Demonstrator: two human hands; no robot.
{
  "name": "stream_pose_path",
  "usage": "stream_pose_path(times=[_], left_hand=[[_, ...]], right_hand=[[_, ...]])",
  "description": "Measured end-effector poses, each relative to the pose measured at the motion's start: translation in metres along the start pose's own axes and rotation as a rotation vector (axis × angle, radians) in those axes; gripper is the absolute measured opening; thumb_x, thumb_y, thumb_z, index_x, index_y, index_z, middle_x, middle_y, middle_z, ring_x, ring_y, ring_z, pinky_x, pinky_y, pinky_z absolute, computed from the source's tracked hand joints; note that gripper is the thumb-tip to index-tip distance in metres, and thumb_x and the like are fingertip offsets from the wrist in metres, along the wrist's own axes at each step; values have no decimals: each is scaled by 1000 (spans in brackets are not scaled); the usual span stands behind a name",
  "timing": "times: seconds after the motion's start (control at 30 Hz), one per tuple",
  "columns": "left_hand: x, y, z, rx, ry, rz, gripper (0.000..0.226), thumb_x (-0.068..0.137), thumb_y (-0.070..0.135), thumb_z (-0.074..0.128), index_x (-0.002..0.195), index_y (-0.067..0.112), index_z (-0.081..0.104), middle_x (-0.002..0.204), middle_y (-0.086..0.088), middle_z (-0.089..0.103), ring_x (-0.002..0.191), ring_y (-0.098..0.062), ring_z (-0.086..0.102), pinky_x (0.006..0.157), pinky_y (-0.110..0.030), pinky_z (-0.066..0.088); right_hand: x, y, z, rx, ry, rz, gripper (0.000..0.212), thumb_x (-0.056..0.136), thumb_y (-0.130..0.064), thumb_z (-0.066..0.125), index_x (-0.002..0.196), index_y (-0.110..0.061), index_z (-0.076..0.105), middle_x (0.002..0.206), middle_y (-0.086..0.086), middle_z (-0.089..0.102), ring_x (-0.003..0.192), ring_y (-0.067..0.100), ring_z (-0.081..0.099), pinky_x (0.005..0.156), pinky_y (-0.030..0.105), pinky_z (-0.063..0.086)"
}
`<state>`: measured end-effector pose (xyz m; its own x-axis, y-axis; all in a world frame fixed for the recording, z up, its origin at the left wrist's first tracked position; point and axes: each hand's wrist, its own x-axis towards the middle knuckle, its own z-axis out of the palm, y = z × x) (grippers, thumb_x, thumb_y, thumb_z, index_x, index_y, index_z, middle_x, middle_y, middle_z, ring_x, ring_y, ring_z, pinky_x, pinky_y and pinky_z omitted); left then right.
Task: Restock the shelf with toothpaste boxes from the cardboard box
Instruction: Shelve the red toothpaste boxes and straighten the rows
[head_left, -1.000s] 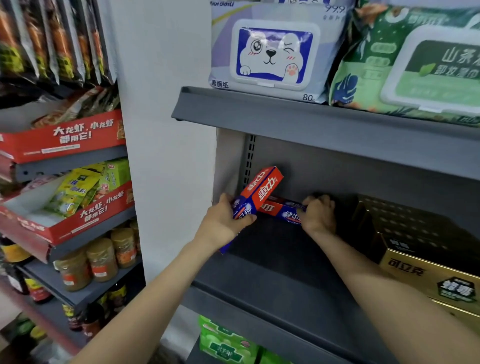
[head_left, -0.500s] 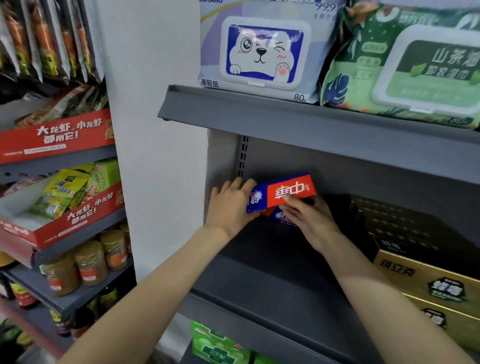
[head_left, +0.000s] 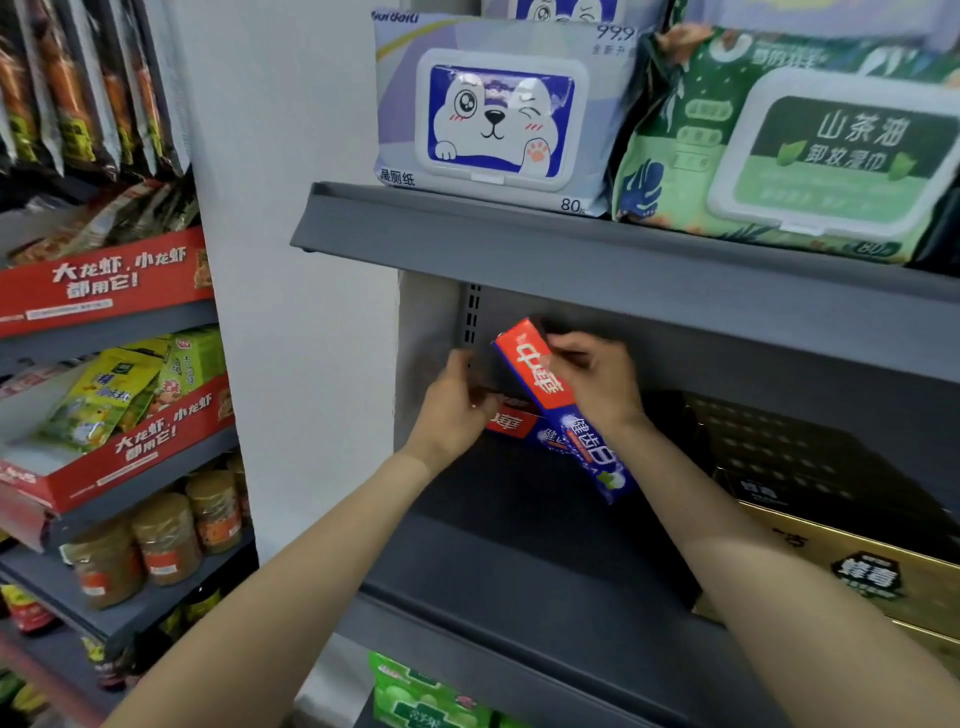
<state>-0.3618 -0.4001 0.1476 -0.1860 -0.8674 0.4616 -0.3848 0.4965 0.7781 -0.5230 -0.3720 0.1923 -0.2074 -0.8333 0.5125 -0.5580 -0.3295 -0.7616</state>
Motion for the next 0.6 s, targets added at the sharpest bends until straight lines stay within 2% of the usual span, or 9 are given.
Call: stream_pose_path(times=[0.1,0.17,0.27,0.43,0.47,0.53,0.6], left_hand=[[5,-8,-2,12,63,2,60,84,4,64,136,6,35,131,-13,52,119,-24,53,91,-26,46],[6,-14,0,154,37,-52,54,84,4,60,133,3,38,129,-17,49,121,-28,48,91,-25,39],[5,-20,0,269,-54,-146,44,89,6,53,131,2,42,128,-19,52,122,-34,46,93,-30,35],[10,-28,-1,220,-227,-262,51,90,9,55,138,9,38,131,-12,56,122,-29,51,99,-29,38],[10,-29,1,205,-251,-269,52,89,11,57,137,9,39,129,-11,57,121,-28,53,100,-30,39],[10,-33,4,196,-291,-287,55,87,14,59,139,11,38,130,-9,57,122,-26,53,103,-31,40],[8,-36,8,202,-306,-289,57,88,11,57,141,12,35,133,-8,54,124,-25,50,105,-30,37]], right_hand=[[0,0,17,-247,-245,-75,33,86,-7,64,119,-7,63,122,5,63,110,17,59,95,29,47],[1,5,30,-329,-326,-99,32,86,-7,64,118,-6,64,122,8,63,112,20,59,98,30,45],[1,15,49,-500,-376,-135,33,87,-9,63,120,-7,63,124,11,59,113,25,57,100,37,44],[-4,36,61,-659,-367,-192,38,90,-13,59,127,-14,58,133,7,53,120,25,52,103,39,41],[-6,41,61,-707,-385,-190,42,90,-17,60,131,-18,55,139,6,49,125,25,48,105,40,38],[-14,52,58,-820,-432,-108,60,89,-29,61,143,-27,37,152,5,30,137,26,31,113,44,26],[-22,62,55,-892,-429,2,73,88,-33,61,149,-29,20,156,4,19,142,25,20,116,49,16]])
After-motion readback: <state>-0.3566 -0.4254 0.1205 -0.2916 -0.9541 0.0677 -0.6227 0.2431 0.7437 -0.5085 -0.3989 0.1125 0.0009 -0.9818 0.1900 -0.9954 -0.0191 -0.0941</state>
